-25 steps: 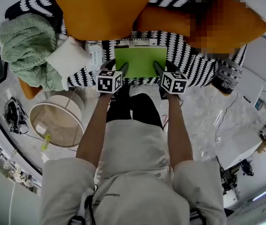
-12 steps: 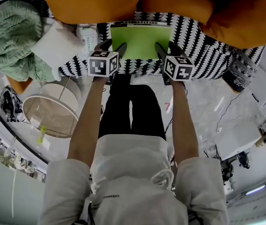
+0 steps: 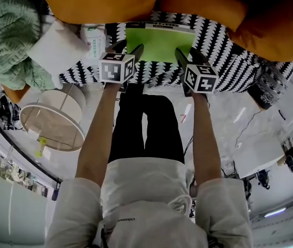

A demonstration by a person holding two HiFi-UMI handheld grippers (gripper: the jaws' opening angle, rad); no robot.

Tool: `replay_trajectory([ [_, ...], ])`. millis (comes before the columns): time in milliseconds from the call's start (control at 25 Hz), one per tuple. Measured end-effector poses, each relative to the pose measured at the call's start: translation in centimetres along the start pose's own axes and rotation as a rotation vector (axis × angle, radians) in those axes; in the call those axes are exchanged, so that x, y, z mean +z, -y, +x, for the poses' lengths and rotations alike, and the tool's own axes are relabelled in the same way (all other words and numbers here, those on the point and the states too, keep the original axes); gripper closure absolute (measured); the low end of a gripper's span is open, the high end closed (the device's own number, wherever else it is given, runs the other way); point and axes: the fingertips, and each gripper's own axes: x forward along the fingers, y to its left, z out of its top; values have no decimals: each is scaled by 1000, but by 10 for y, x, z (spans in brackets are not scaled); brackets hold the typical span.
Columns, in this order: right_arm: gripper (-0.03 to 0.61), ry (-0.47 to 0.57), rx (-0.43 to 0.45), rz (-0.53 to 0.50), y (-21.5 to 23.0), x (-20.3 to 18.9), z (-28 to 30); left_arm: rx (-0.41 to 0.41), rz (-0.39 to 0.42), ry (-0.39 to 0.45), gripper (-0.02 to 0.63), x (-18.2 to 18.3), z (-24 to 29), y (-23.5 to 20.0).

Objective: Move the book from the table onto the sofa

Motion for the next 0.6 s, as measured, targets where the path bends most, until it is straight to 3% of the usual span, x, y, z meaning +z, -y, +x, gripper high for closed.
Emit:
replay_trajectory([
  [480, 373, 3, 18, -21, 3, -7, 21, 69, 42, -21, 360, -17, 13, -12],
  [600, 343, 9, 3, -13, 4, -15, 24, 98, 79, -11, 360, -20, 17, -8],
])
